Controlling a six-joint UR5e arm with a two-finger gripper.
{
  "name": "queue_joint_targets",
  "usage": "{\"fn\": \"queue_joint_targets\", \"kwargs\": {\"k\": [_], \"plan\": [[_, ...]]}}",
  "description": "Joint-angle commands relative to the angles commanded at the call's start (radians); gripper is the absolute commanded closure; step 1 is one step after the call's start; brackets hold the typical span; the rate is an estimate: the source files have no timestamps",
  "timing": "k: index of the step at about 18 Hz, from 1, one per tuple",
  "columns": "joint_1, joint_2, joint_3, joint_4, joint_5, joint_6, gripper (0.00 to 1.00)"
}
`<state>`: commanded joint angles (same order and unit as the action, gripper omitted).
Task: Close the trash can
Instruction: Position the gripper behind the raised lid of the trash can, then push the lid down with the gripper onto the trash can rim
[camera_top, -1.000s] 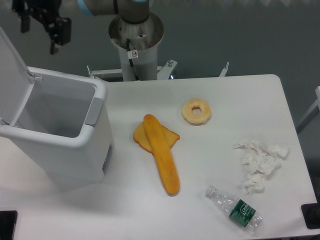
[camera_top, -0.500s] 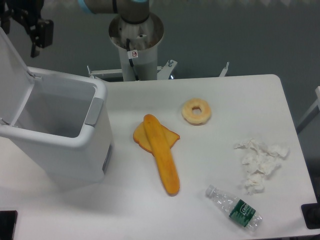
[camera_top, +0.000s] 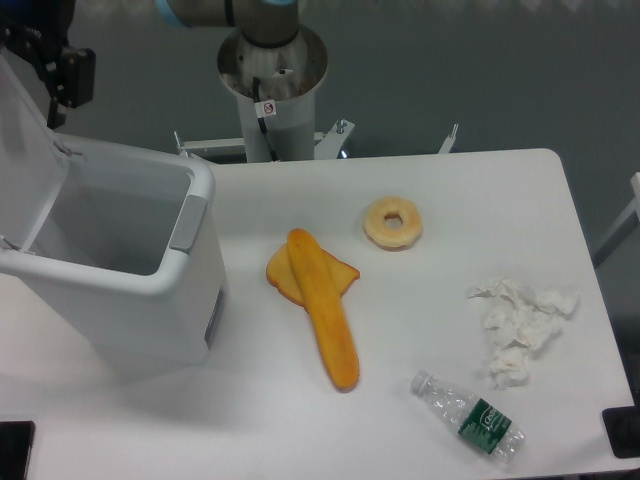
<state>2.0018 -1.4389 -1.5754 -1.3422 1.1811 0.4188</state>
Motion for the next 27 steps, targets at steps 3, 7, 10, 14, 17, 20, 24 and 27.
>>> {"fn": "queue_joint_targets", "kwargs": {"k": [3,7,10,14,17,20,24,27], "plan": [[0.017,0.003,0.002,0.006,0.008,0.005,0.00],[0.104,0.006,0.011,0.012,0.009,0.012,0.00],[0.150,0.003,0.021,0.020,0.009,0.014,0.00],[0.192,0.000,0.021,0.020,0.011,0.038,0.00],[0.218,-0.009,0.017,0.026,0.012,0.064,0.00],[0.228,-0.044,0.015,0.031,0.050,0.078,0.00],[0.268,-0.087,0.012,0.032,0.060,0.092,0.00],[0.276,-0.127,0.012,0.032,0.122,0.094,0.00]]}}
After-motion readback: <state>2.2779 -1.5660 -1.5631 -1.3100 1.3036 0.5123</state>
